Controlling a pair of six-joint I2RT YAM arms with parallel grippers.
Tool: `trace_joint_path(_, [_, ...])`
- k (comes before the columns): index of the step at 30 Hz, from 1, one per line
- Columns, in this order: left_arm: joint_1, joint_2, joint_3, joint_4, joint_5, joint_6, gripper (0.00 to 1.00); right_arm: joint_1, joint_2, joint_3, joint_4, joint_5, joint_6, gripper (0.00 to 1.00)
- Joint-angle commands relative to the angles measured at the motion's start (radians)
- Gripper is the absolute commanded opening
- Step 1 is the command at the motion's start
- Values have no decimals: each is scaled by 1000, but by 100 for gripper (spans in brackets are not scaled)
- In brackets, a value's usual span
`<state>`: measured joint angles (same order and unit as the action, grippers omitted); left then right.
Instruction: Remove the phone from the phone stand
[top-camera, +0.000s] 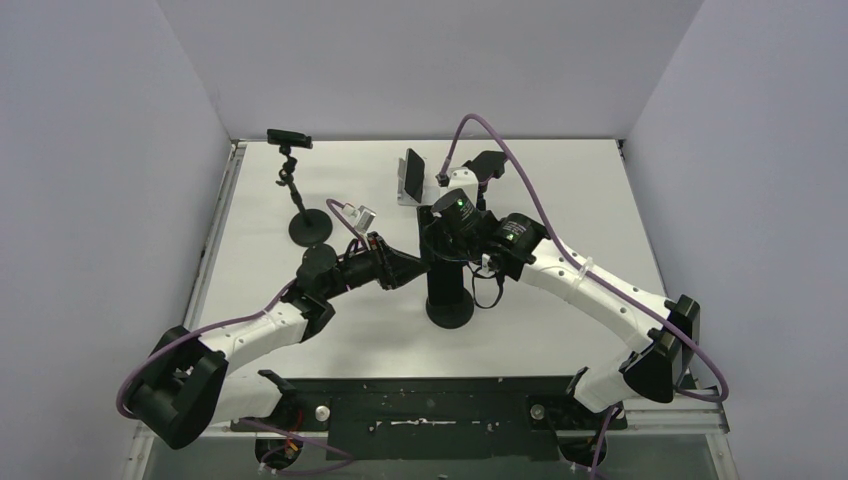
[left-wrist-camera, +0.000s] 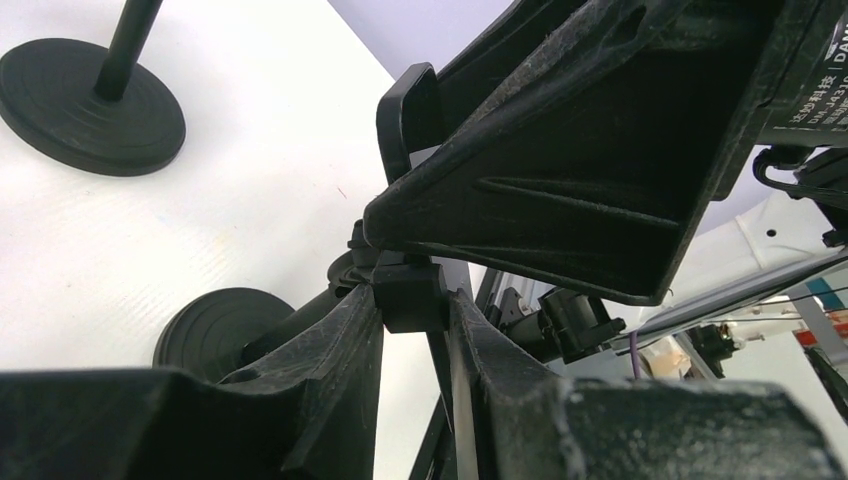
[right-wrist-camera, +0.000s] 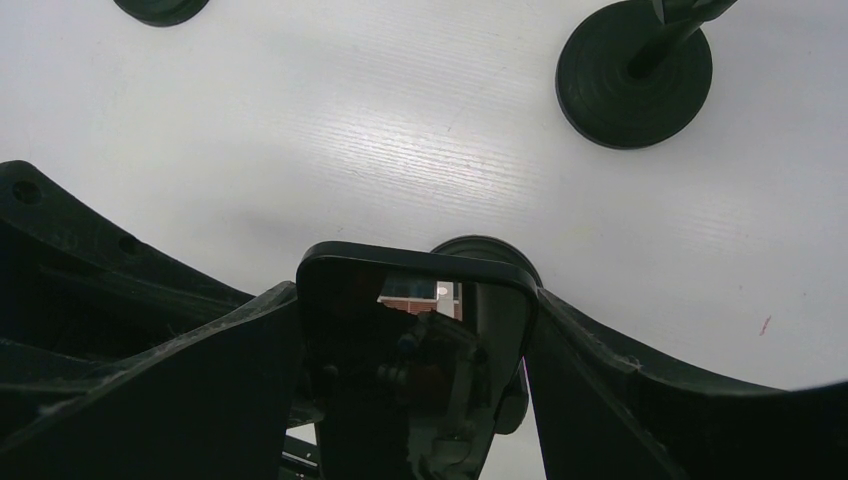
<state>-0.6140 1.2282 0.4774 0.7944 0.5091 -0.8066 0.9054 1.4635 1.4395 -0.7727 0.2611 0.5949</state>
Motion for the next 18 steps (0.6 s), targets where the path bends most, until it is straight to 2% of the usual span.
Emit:
trace_joint_path(1, [-3, 7, -4, 107, 5, -16, 5, 10, -40, -20, -1, 23, -10, 35])
trace_joint_path(5, [-3, 20, -20, 155, -10, -49, 0, 10, -49, -36, 9, 20, -9, 26])
trace_joint_path(7, [-3, 21, -31, 166, -38, -63, 0, 10, -52, -42, 11, 24, -9, 16])
trace_joint_path(9, [-4, 17, -43, 164, -80, -70, 0, 9, -55, -50, 11, 37, -5, 0])
trace_joint_path(18, [-3, -65, -71, 18, -226, -14, 0, -1, -87, -89, 6, 81, 20, 0])
